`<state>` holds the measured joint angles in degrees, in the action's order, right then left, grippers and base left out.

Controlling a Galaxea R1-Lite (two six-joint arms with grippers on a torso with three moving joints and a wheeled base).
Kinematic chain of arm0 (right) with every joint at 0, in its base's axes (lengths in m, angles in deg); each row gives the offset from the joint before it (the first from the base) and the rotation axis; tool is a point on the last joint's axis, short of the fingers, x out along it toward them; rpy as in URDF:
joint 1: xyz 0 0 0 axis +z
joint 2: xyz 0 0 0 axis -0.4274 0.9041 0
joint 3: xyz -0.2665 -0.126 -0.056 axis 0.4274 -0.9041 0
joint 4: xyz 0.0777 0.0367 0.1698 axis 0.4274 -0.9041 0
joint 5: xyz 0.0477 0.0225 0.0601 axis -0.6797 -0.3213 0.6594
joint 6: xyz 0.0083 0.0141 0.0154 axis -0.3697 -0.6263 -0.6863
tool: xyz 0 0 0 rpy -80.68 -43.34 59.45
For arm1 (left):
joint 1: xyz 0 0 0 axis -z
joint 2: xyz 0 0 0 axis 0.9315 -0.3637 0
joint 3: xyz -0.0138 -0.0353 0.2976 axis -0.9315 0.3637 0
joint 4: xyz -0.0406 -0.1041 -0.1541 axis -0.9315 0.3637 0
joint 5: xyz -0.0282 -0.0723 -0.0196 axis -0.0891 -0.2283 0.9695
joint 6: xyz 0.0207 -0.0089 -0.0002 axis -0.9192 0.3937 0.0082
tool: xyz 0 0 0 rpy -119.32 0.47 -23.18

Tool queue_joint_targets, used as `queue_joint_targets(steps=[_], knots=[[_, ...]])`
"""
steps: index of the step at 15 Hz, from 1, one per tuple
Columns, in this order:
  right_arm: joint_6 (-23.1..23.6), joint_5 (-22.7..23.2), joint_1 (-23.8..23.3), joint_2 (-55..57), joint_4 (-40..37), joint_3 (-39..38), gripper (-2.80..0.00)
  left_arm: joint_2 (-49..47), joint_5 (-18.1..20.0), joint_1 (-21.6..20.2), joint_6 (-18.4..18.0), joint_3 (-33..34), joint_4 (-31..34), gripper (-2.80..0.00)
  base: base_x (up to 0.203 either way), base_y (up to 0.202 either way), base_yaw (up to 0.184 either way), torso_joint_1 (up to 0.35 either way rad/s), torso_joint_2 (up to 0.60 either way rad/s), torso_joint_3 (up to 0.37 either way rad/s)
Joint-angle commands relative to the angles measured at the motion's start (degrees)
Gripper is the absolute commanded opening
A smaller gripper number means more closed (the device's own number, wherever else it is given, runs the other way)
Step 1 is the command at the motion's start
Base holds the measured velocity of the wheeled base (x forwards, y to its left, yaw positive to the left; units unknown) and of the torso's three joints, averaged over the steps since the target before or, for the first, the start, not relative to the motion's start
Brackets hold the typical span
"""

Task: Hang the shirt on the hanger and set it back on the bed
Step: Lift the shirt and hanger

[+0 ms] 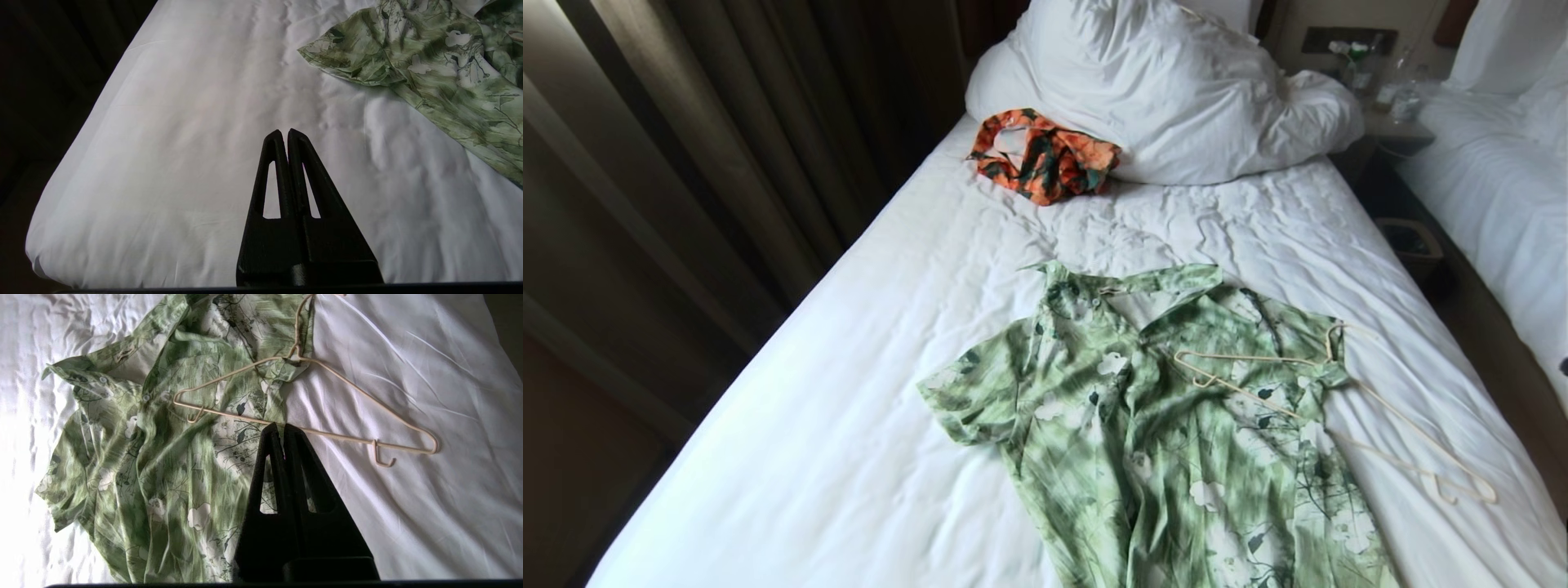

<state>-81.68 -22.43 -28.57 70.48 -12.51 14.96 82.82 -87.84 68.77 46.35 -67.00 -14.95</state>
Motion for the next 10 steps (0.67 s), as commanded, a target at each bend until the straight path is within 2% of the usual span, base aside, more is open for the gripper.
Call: queue_joint_targets(steps=[1, 5, 7, 9, 10], knots=[[-0.08, 0.02, -0.98, 11.41, -2.79, 4.83, -2.8, 0.01, 0.02, -0.01, -0.02, 0.0, 0.02, -2.8, 0.0, 0.0, 0.0, 0.0, 0.0, 0.0], [1.14, 0.41, -4.15, 24.5, -6.85, 10.21, -2.8, 0.01, 0.02, -0.01, -0.02, 0.0, 0.02, -2.8, 0.0, 0.0, 0.0, 0.0, 0.0, 0.0], [4.73, 1.2, -8.15, 29.16, -8.12, 12.96, -2.8, 0.01, 0.02, -0.01, -0.02, 0.0, 0.02, -2.8, 0.0, 0.0, 0.0, 0.0, 0.0, 0.0], [8.93, 5.27, -13.12, 31.42, -12.09, 17.99, -2.8, 0.01, 0.02, -0.01, -0.02, 0.0, 0.02, -2.8, 0.0, 0.0, 0.0, 0.0, 0.0, 0.0], [12.15, 10.03, -15.82, 32.99, -15.25, 20.74, -2.8, 0.01, 0.02, -0.01, -0.02, 0.0, 0.02, -2.8, 0.0, 0.0, 0.0, 0.0, 0.0, 0.0]])
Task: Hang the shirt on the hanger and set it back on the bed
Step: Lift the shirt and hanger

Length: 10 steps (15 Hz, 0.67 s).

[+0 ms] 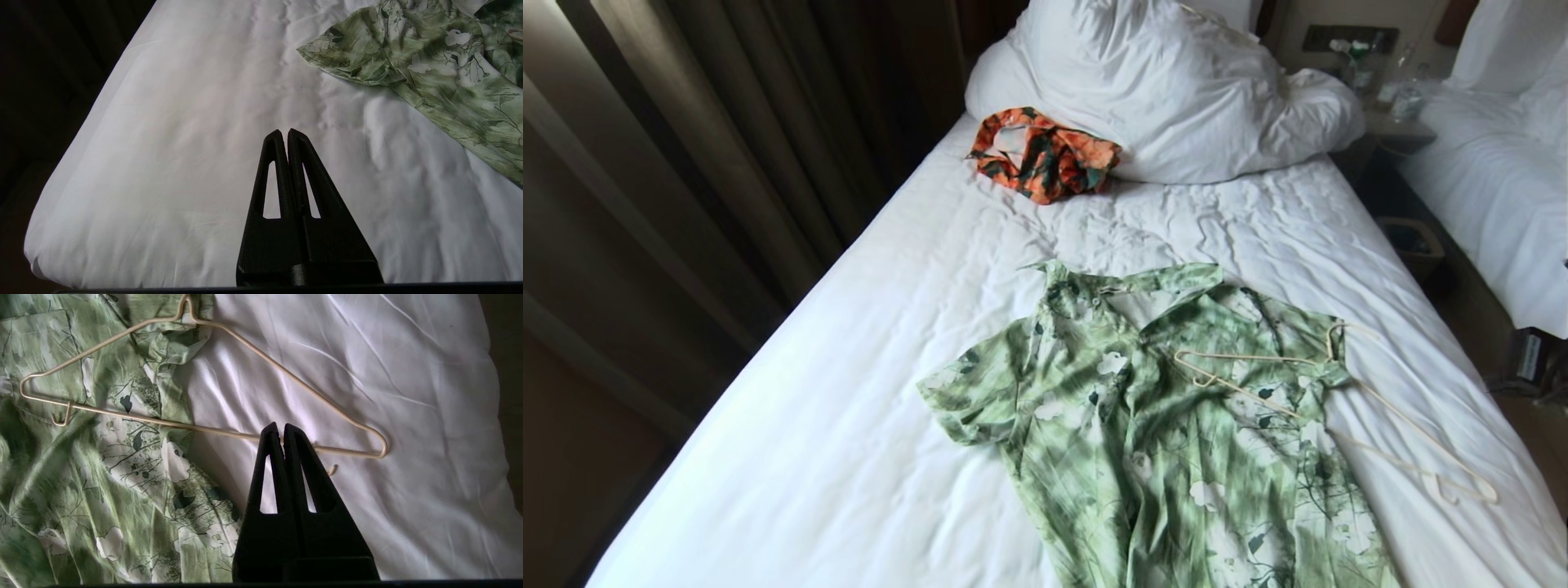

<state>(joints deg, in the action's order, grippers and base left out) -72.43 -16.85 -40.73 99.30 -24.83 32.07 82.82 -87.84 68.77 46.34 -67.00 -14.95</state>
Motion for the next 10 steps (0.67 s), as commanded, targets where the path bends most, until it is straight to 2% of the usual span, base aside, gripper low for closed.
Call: queue_joint_targets(steps=[1, 3, 6, 8, 10], knots=[[7.06, 8.34, -5.87, 6.35, -6.39, 6.0, -2.8, 0.01, 0.02, -0.01, -0.01, 0.0, 0.02, -2.8, 0.0, 0.0, 0.0, 0.0, 0.0, 0.0], [15.88, 12.25, -9.11, 10.73, -13.07, 9.62, -2.8, 0.01, 0.02, -0.01, -0.01, 0.0, 0.02, -2.8, 0.0, 0.0, 0.0, 0.0, 0.0, 0.0], [26.44, 13.83, -12.45, 15.87, -17.59, 12.94, -2.8, 0.01, 0.02, -0.01, -0.01, 0.0, 0.02, -2.8, 0.0, 0.0, 0.0, 0.0, 0.0, 0.0], [35.55, 19.45, -14.78, 19.19, -18.1, 14.57, -2.8, 0.01, 0.02, -0.01, -0.01, 0.0, 0.02, -2.8, 0.0, 0.0, 0.0, 0.0, 0.0, 0.0], [40.19, 24.08, -15.84, 22.81, -21.02, 18.83, -2.8, 0.01, 0.02, -0.01, -0.01, 0.0, 0.02, -2.8, 0.0, 0.0, 0.0, 0.0, 0.0, 0.0]])
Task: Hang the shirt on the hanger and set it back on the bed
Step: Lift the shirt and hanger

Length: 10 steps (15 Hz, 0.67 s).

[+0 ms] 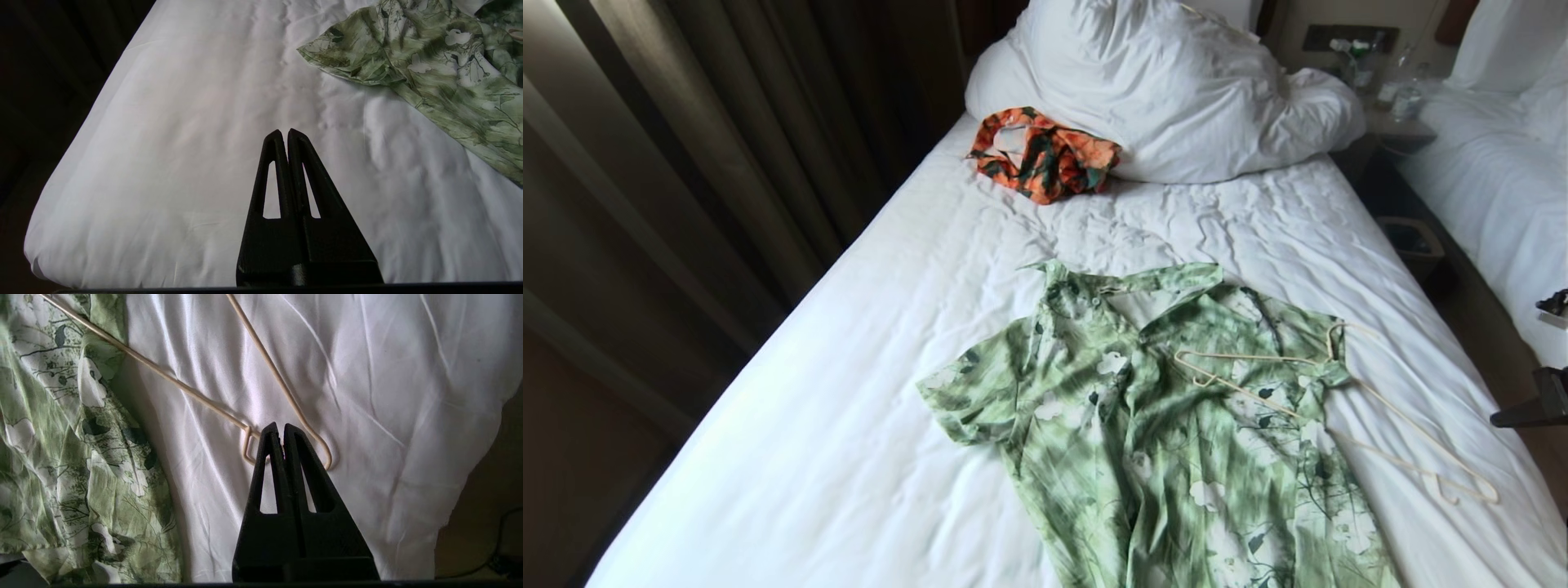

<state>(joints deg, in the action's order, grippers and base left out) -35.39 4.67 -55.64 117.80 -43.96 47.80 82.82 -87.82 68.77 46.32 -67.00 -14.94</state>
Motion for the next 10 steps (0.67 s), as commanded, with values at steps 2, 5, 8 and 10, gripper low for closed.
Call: queue_joint_targets(steps=[2, 5, 8, 10], knots=[[6.71, 8.42, -1.23, 8.01, -9.28, 9.87, -2.8, 0.01, 0.0, -0.01, 0.01, 0.0, 0.02, -2.8, 0.0, 0.0, 0.0, 0.0, 0.0, 0.0], [10.32, 17.76, -0.93, 15.61, -18.37, 19.0, -2.8, 0.01, 0.0, -0.01, 0.01, 0.0, 0.02, -2.8, 0.0, 0.0, 0.0, 0.0, 0.0, 0.0], [11.08, 20.4, 0.98, 22.06, -20.7, 24.33, -2.8, 0.01, 0.0, -0.01, 0.01, 0.0, 0.02, -2.8, 0.0, 0.0, 0.0, 0.0, 0.0, 0.0], [11.73, 23.27, 1.73, 24.4, -20.58, 26.74, 0.0, 0.01, 0.0, -0.01, 0.01, 0.0, 0.02, -2.8, 0.0, 0.0, 0.0, 0.0, 0.0, 0.0]])
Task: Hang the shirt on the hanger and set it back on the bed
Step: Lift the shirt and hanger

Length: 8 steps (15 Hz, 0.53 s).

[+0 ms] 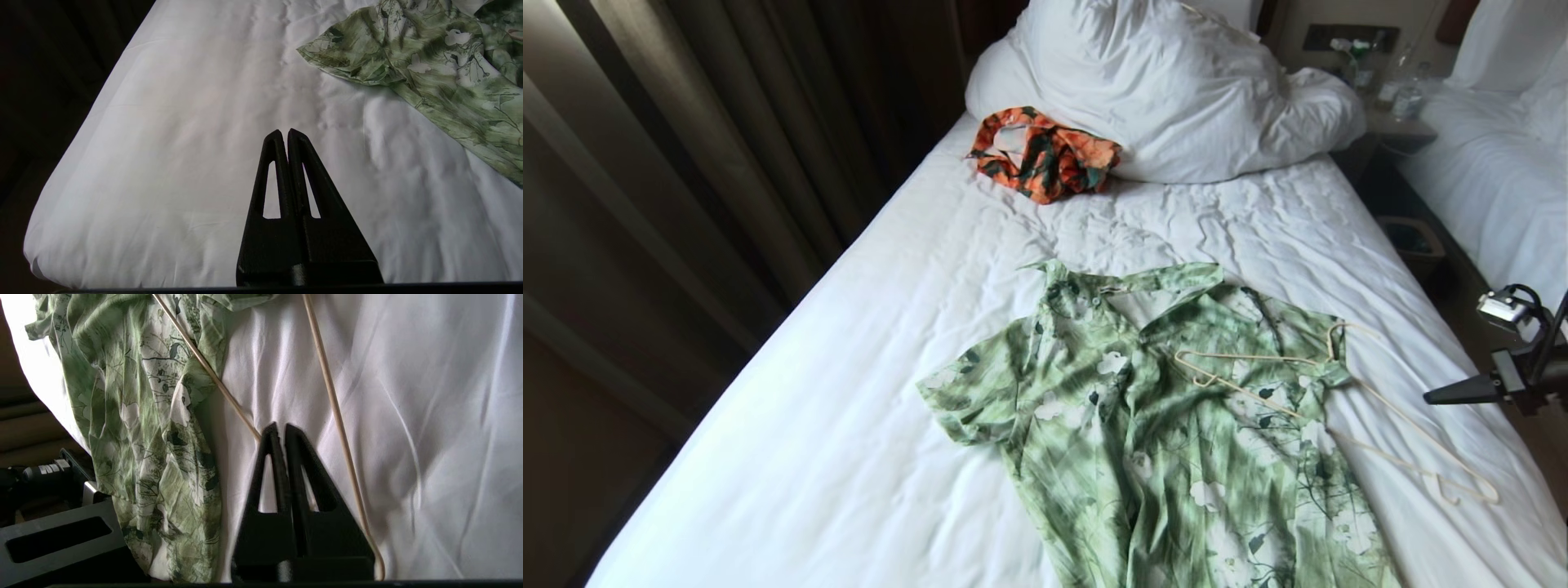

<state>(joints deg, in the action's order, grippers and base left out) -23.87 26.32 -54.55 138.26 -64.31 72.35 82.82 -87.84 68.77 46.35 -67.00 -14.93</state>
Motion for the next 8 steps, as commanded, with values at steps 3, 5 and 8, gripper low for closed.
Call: queue_joint_targets(steps=[3, 5, 8], knots=[[-3.89, 4.05, 1.77, 7.27, 0.19, 7.95, 0.0, 0.01, 0.02, -0.01, -0.02, 0.0, 0.01, -2.8, 0.0, 0.0, 0.0, 0.0, 0.0, 0.0], [-3.17, 9.67, 2.01, 9.72, 0.25, 9.45, 0.0, 0.01, 0.02, -0.01, -0.02, 0.0, 0.01, -2.8, 0.0, 0.0, 0.0, 0.0, 0.0, 0.0], [3.38, 11.28, 2.59, 12.48, -1.04, 9.2, 0.0, 0.01, 0.02, -0.01, -0.02, 0.0, 0.01, -2.8, 0.0, 0.0, 0.0, 0.0, 0.0, 0.0]])
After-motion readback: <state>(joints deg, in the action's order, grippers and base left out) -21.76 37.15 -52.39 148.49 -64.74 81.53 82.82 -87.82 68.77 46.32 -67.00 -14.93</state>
